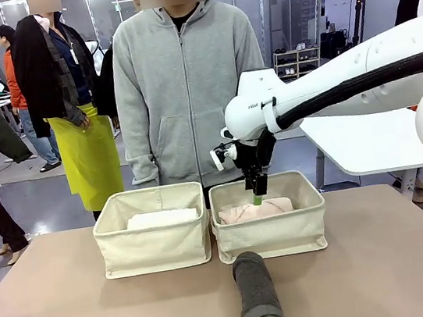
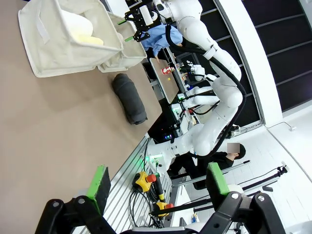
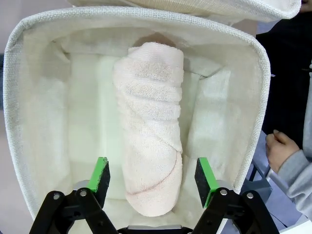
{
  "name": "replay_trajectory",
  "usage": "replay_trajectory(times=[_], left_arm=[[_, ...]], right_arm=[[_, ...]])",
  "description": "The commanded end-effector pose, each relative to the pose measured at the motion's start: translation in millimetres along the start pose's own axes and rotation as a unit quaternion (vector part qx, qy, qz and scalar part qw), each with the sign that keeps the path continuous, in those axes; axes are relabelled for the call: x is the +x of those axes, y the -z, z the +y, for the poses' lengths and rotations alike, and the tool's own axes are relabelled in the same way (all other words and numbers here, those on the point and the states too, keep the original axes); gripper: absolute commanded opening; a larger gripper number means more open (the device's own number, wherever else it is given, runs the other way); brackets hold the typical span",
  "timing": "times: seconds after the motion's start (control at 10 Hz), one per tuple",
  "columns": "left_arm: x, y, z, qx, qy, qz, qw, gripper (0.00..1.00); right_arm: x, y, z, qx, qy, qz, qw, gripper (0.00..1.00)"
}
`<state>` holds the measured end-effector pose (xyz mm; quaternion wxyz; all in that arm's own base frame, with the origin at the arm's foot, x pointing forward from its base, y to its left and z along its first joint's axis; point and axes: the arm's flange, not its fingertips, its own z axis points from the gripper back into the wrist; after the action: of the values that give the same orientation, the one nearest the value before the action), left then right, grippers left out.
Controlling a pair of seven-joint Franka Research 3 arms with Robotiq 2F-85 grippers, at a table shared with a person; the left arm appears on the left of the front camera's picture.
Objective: Divide the towels into two baskets.
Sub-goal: Pick up one hotel-folded towel from the bottom of the table and place it in the Fabric basket indicated by the person.
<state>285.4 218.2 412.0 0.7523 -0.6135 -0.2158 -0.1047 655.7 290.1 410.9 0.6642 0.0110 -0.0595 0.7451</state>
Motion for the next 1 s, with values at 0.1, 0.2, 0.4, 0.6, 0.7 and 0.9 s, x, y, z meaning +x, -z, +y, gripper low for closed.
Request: replay_trajectory(times=[0.1,0.2,0.4,0.6,0.7,0.9], left_arm=[[-1.6,-2.4,-3.5,-0.004,0.007,-0.003,1.000,1.00],[-1.6,-2.4,-3.5,-0.004,0.007,-0.003,1.000,1.00],[-1.6,-2.4,-3.5,-0.004,0.007,-0.003,1.000,1.00],[-1.6,-2.4,-3.5,-0.004,0.007,-0.003,1.000,1.00],[-1.6,-2.4,-3.5,-0.004,0.007,-0.003,1.000,1.00],[-1.6,-2.4,-3.5,-0.004,0.007,-0.003,1.000,1.00]], right_arm=[[0.1,-0.4,0.3,0.000,0.000,-0.003,1.000,0.87],[0.1,-0.4,0.3,0.000,0.000,-0.003,1.000,0.87],[0.1,-0.4,0.3,0.000,0.000,-0.003,1.000,0.87],[-1.6,-17.2,15.1,0.072,0.061,-0.060,0.994,0.88],[-13.0,-28.1,38.3,0.104,0.102,-0.086,0.986,0.88],[-68.6,-49.2,76.1,0.097,0.156,-0.129,0.974,0.88]])
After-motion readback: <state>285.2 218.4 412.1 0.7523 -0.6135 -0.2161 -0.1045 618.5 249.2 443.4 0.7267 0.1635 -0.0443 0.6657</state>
